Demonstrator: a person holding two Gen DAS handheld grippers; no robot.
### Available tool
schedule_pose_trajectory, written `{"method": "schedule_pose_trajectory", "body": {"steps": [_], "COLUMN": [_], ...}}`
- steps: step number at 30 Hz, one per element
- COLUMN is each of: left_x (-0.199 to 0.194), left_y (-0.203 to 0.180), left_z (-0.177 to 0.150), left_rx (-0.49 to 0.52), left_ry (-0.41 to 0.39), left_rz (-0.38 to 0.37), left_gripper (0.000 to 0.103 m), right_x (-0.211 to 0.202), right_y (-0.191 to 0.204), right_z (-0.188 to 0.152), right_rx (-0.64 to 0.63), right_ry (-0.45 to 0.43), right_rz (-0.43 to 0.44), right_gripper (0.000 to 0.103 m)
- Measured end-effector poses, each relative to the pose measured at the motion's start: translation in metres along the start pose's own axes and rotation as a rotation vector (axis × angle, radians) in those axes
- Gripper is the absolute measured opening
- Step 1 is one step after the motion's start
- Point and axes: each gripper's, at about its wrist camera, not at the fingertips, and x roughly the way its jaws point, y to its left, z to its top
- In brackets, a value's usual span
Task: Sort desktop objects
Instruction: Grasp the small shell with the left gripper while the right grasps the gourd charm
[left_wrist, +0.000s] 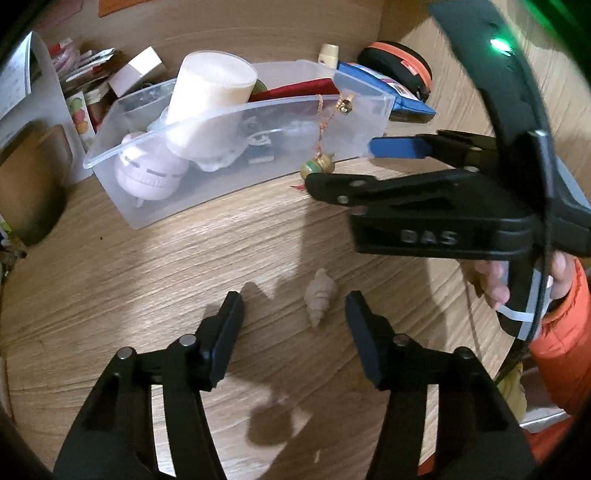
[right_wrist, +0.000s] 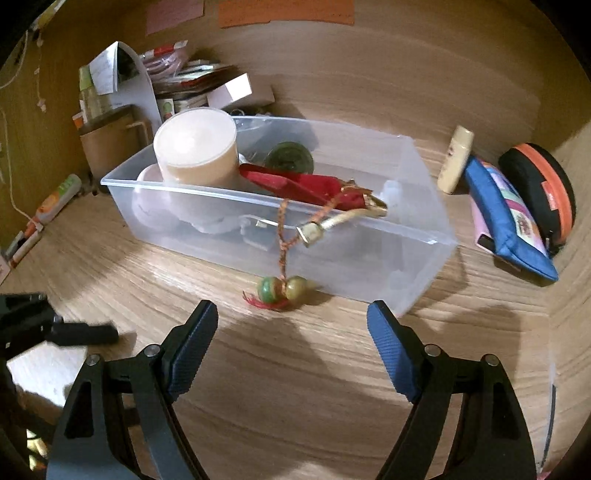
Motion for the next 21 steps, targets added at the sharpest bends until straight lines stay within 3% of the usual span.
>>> {"method": "schedule_pose_trajectory", "body": {"steps": [3,11,21], "left_x": [0.000,0.001,0.002], "left_y": [-0.002,-0.003,-0.007], "left_z": [-0.001,0.001,0.001], "left_rx": [0.017,0.066,0.113], "left_ry": [0.004,0.022,0.012], "left_rz": [0.012,0.017,0.016], "left_gripper": [0.049,0.041,0.030], "right_x": [0.007,0.019,0.031], "right_y": [0.001,0.001,-0.002], "right_z": [0.002,0.005,0.008], "right_rx": [0.022,0.054,0.078], "right_ry": [0.020,0.053,0.076], "right_rz": [0.025,0.029,0.036], "right_gripper": [0.057,0.056,0.035]}}
